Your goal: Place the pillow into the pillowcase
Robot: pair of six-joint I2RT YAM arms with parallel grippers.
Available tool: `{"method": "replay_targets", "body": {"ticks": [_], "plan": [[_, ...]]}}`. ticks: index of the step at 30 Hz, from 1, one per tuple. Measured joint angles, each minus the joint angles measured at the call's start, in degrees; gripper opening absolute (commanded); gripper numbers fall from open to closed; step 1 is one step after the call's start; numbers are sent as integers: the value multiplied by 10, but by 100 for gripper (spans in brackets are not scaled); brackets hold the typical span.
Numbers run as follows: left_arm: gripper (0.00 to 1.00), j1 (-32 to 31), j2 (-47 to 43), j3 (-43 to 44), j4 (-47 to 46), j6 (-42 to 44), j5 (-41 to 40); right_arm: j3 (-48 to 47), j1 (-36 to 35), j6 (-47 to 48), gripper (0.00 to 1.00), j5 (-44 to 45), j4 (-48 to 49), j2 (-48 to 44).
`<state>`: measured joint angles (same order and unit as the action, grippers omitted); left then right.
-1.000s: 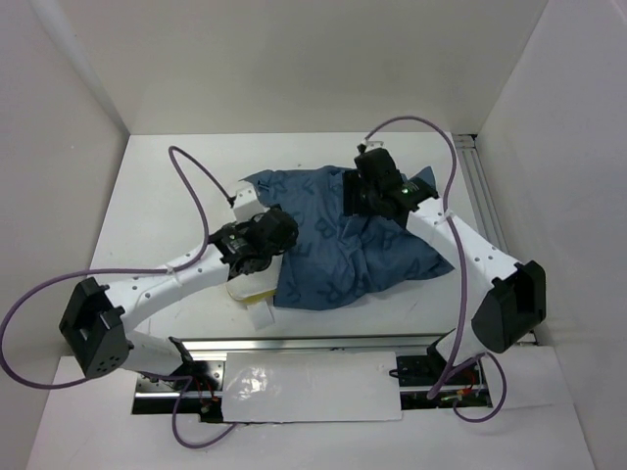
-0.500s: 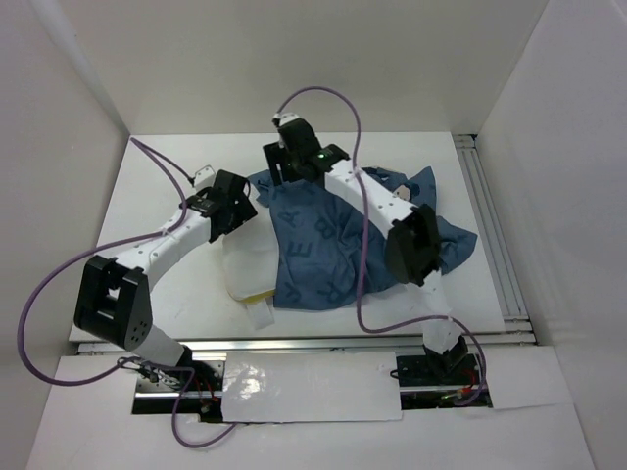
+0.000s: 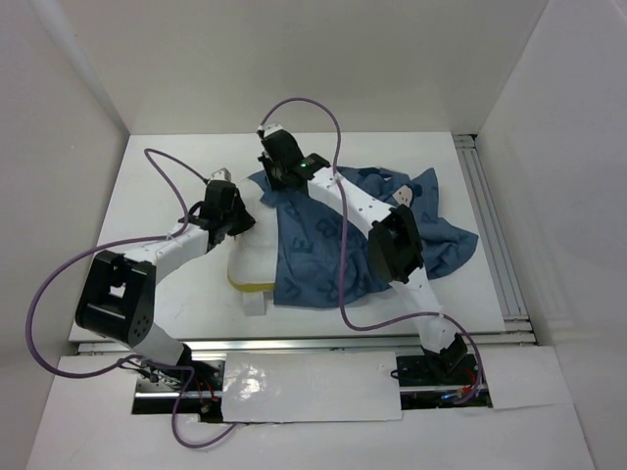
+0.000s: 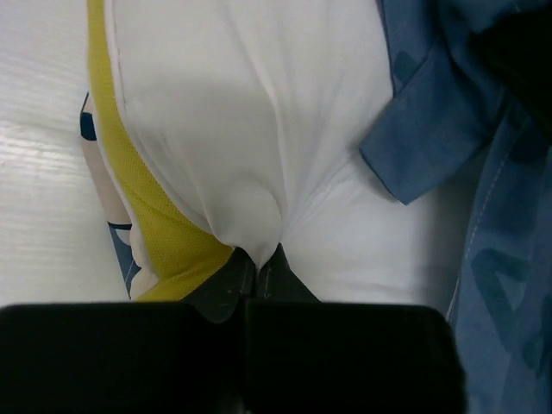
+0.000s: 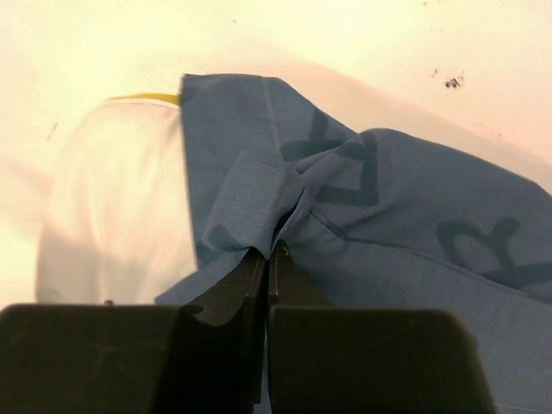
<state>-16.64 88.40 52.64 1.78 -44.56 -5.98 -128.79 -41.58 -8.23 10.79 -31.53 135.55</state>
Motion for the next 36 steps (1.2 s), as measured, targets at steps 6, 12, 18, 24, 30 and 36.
{"method": "replay_targets", "body": {"ticks": [6, 12, 18, 24, 30, 36], "plan": [[0, 7, 0, -53, -126, 43, 78, 0, 9, 2, 0, -106, 16, -3], [0, 7, -38, -109, -227, 89, 160, 11, 19, -3, 0, -252, 15, -67], [0, -24, -77, -107, -287, 127, 211, 27, 19, -28, 0, -325, 33, -166], [0, -63, -84, -92, -346, 132, 226, 21, 22, -68, 0, -390, 60, -184], [0, -85, -85, -92, -370, 112, 219, 18, 67, -127, 0, -431, 79, -124], [0, -101, -66, -92, -369, 92, 163, 56, 96, -164, 0, -445, 82, -84]]}}
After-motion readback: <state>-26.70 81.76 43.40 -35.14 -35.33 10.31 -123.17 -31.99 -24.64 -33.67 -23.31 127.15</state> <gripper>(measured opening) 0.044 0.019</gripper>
